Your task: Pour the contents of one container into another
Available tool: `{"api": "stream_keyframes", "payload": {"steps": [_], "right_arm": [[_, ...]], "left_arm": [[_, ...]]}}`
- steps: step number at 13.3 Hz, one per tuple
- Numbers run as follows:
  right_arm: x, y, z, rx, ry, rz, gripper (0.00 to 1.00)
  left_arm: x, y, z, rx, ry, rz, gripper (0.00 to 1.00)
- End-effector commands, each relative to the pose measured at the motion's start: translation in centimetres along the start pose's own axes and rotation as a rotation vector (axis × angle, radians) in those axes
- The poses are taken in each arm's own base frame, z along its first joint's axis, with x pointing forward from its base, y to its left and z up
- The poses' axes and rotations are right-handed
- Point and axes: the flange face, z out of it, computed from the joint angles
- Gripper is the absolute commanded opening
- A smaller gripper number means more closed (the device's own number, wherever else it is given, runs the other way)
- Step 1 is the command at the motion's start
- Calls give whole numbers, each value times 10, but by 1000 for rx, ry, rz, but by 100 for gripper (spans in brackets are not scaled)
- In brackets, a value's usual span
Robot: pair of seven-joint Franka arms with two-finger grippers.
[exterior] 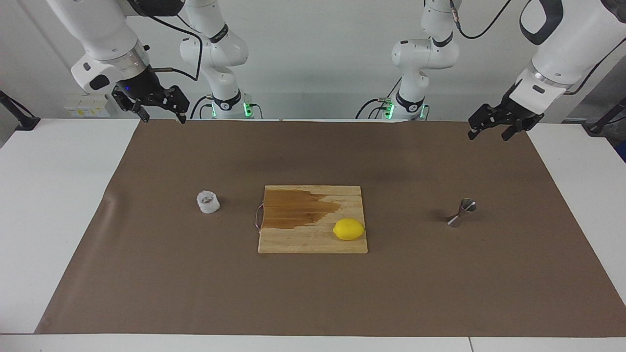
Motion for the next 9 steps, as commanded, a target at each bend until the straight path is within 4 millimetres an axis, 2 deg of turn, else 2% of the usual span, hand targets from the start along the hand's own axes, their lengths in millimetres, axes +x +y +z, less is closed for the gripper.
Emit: {"api": "stream_keyframes", "payload": {"steps": [1, 3, 5, 9], "right_arm": [[-2, 3, 0, -4, -7, -15, 100], [-1, 3, 0, -4, -9, -15, 100], [-2, 4, 0, -4, -7, -13, 100], [-2, 3, 0, -4, -7, -15, 100]], "left_arm": [[35, -19, 11, -66, -72, -182, 100], [50, -36, 25, -107, -97, -346, 100], [58, -41, 26, -182, -92, -518, 100], [84, -62, 59, -258, -166, -774, 100]]}}
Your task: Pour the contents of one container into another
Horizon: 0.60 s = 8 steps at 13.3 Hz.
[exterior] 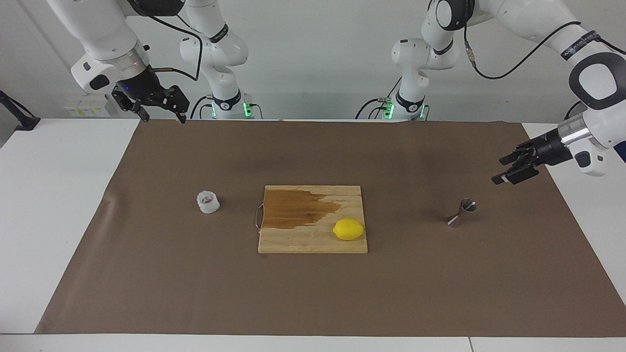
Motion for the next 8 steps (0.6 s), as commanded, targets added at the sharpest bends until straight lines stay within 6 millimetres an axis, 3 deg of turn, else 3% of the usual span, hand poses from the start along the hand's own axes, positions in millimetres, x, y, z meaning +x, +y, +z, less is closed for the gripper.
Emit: {"api": "stream_keyframes", "payload": {"steps": [1, 5, 8], "right_arm": [[-2, 4, -1, -4, -7, -13, 100], [-2, 4, -1, -4, -7, -13, 100], [-1, 3, 0, -4, -9, -15, 100]], "left_arm": [[28, -5, 17, -34, -37, -126, 100], [36, -11, 20, -67, -50, -170, 100], [55, -32, 47, -78, -104, -239, 100]]}}
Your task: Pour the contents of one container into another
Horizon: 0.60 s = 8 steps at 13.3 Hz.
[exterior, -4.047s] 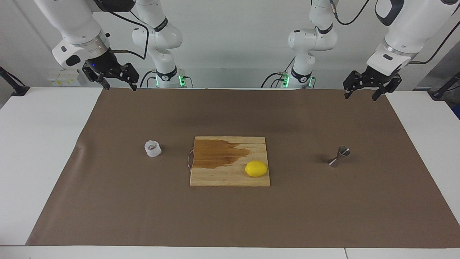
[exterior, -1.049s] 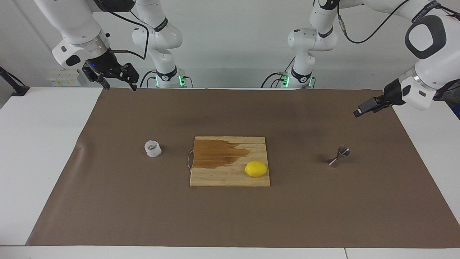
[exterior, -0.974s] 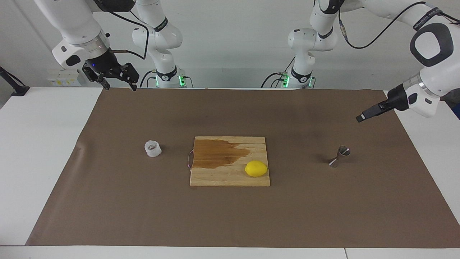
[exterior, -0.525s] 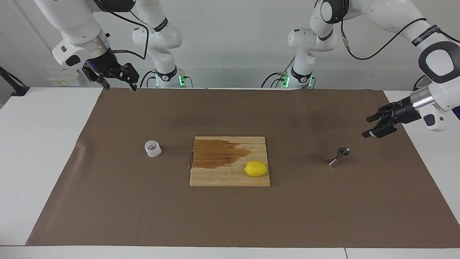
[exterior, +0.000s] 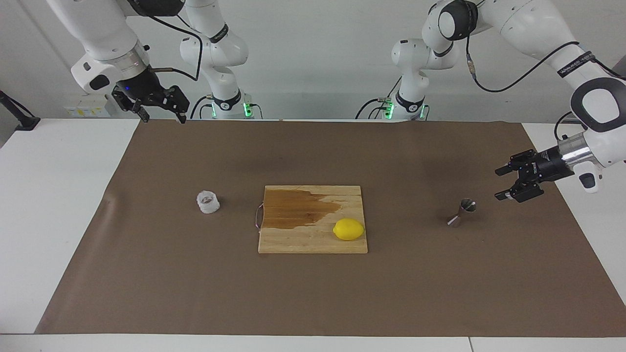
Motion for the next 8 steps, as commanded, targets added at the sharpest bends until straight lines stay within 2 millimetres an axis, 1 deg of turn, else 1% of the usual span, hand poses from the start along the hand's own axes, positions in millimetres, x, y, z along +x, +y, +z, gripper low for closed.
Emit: {"api": "stream_keyframes", "payload": {"steps": [1, 3, 5, 6, 8], "right_arm": [[-2, 3, 0, -4, -7, -15, 100], [-2, 3, 0, -4, -7, -15, 100], [-1, 3, 0, -4, -9, -15, 100], [-2, 4, -1, -4, -7, -13, 100], [-2, 4, -1, -4, -7, -13, 100]], "left_arm": [[23, -16, 24, -31, -33, -73, 100], [44, -28, 46, -53, -26, -124, 100], [58, -40, 63, -62, -18, -161, 100], [63, -44, 68, -64, -11, -171, 100], [76, -59, 70, -82, -5, -203, 100]]}}
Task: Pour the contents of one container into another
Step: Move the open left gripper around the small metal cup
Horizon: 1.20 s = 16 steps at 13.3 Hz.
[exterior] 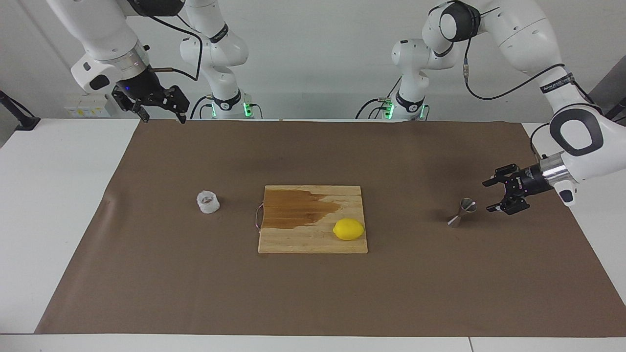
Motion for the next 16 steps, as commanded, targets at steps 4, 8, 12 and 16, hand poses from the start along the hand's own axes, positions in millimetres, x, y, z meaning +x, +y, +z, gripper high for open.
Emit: {"api": "stream_keyframes", "payload": {"steps": [4, 8, 12, 16], "right_arm": [[-2, 3, 0, -4, -7, -15, 100], [-2, 4, -1, -4, -7, -13, 100], [-2, 3, 0, -4, -7, -15, 100], [-1, 4, 0, -4, -9, -13, 100]], "left_arm": [[17, -20, -2, -59, -23, -59, 100], [33, -28, -15, -138, -66, -100, 100], [43, -33, 7, -228, -147, -170, 100], [24, -33, 55, -285, -196, -224, 100]]}}
